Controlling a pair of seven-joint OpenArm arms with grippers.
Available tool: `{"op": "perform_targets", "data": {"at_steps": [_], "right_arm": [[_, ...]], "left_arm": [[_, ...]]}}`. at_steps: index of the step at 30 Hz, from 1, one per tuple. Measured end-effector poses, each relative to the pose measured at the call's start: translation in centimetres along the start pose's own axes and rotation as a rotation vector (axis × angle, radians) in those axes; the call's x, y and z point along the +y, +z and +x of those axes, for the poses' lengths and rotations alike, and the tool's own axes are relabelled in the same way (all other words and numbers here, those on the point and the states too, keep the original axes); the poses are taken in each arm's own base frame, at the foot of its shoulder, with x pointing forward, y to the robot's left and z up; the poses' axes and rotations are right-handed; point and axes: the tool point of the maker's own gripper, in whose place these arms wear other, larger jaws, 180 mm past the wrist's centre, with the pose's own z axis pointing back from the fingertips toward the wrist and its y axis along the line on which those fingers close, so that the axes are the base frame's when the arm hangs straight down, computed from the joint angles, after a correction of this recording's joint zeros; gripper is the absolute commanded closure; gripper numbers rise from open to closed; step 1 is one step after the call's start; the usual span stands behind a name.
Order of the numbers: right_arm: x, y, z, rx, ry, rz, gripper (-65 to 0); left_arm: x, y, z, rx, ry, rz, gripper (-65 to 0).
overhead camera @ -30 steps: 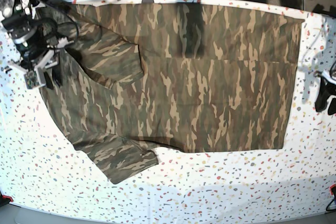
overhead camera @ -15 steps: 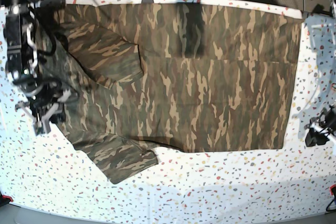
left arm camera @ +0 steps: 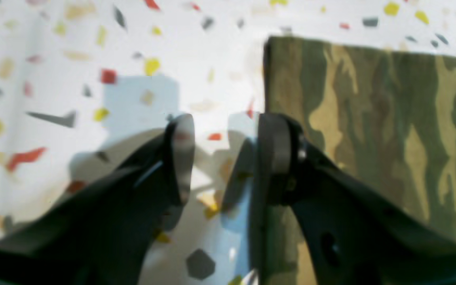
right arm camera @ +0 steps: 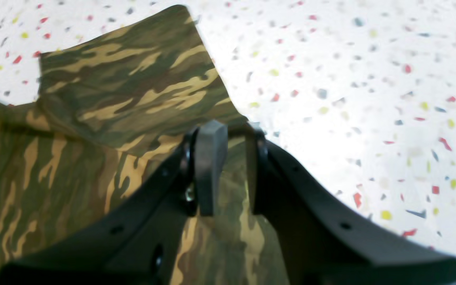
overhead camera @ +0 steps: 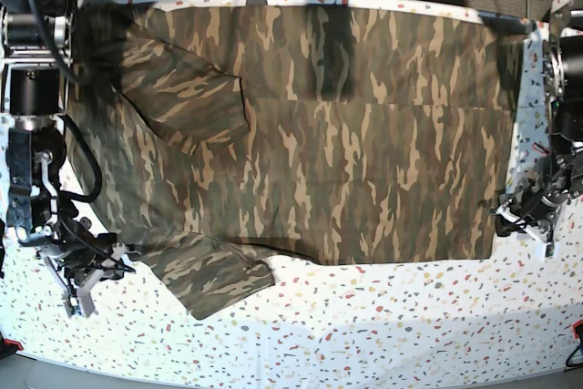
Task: Fold the T-shirt properly
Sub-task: 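Lower both grippers onto the hem corners and grasp them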
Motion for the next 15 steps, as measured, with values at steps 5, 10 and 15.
{"op": "perform_targets", "data": {"at_steps": [5,10,15], "right_arm": [[0.8,-0.2,0.5,-0.013,-0.006,0.016,-13.7],[0.6,-0.2,0.5,-0.010,-0.005,0.011,-13.7],[0.6,-0.2,0.3,-0.001,-0.004,0.012,-13.7]], "left_arm": [[0.4,-0.1,2.1,-0.058,0.012,0.013,-25.3],[-2.3,-1.1,-0.2,0.000,-0.061,-0.030,-25.3],[-3.2,-1.3,0.1,-0.014,-0.058,-0.043,-25.3]]}}
